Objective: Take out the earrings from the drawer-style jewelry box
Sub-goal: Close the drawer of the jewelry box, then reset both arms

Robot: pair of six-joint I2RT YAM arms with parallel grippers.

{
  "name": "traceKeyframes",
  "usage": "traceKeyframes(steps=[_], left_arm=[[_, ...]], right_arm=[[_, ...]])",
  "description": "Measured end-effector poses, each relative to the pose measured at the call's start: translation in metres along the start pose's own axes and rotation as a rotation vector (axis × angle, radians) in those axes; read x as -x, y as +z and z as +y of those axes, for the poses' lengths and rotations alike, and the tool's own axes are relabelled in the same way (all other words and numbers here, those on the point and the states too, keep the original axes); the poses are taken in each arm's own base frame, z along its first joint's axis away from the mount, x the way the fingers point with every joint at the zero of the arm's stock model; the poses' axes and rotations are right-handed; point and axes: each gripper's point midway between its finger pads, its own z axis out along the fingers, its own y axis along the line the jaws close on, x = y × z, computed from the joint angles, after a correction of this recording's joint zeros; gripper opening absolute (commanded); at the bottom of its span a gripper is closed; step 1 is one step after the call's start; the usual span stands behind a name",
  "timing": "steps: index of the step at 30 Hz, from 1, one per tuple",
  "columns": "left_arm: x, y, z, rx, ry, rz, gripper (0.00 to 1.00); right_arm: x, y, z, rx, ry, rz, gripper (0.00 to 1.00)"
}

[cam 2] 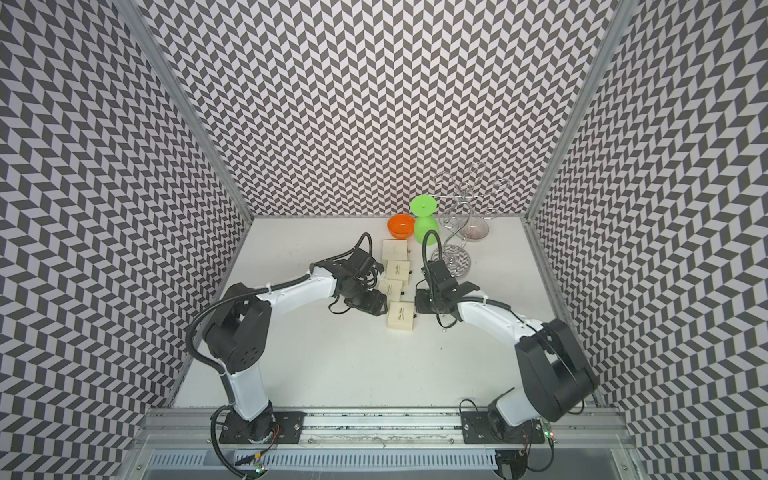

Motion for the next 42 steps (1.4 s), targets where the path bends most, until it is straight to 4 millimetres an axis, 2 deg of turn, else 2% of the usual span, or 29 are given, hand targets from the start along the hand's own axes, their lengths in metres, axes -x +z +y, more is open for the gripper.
traceKeyframes(steps=[2,5,7,9,11,14,18,23,26,28,31,34,35,42], left_arm=[[0.007,-0.016,0.002,0.03,0.012,-0.065,0.86],[0.024,-0.043,0.012,0.105,0.005,-0.197,1.0],[0.036,-0.062,0.024,0.161,-0.031,-0.29,1.0],[0.051,-0.081,0.045,0.218,-0.093,-0.387,1.0],[0.066,-0.099,0.073,0.279,-0.167,-0.474,1.0],[0.078,-0.121,0.121,0.4,-0.278,-0.566,1.0],[0.071,-0.141,0.174,0.553,-0.397,-0.637,0.99],[0.028,-0.15,0.242,0.73,-0.557,-0.633,1.0],[0.004,-0.158,0.278,0.843,-0.616,-0.63,1.0],[-0.006,-0.163,0.294,0.914,-0.633,-0.626,1.0],[-0.012,-0.161,0.306,0.955,-0.644,-0.646,1.0],[-0.021,-0.154,0.311,0.967,-0.643,-0.662,0.99],[-0.024,-0.15,0.312,0.97,-0.64,-0.66,1.0],[-0.03,-0.144,0.316,0.988,-0.623,-0.688,1.0]], right_arm=[[0.014,-0.008,-0.013,-0.029,0.044,-0.055,0.3],[0.032,-0.018,-0.051,-0.11,0.146,-0.131,0.35],[0.041,-0.025,-0.082,-0.178,0.232,-0.18,0.4],[0.047,-0.033,-0.115,-0.25,0.332,-0.24,0.57],[0.048,-0.04,-0.141,-0.307,0.408,-0.291,0.64],[0.051,-0.049,-0.161,-0.364,0.471,-0.367,0.76],[0.063,-0.061,-0.174,-0.419,0.48,-0.471,0.82],[0.078,-0.081,-0.189,-0.501,0.402,-0.655,0.81],[0.078,-0.08,-0.194,-0.539,0.315,-0.695,0.8],[0.079,-0.077,-0.196,-0.55,0.274,-0.718,0.8],[0.074,-0.063,-0.201,-0.562,0.218,-0.731,0.79],[0.057,-0.051,-0.207,-0.576,0.155,-0.735,0.81],[0.052,-0.05,-0.207,-0.573,0.133,-0.738,1.0],[0.065,-0.061,-0.189,-0.466,0.0,-0.94,0.99]])
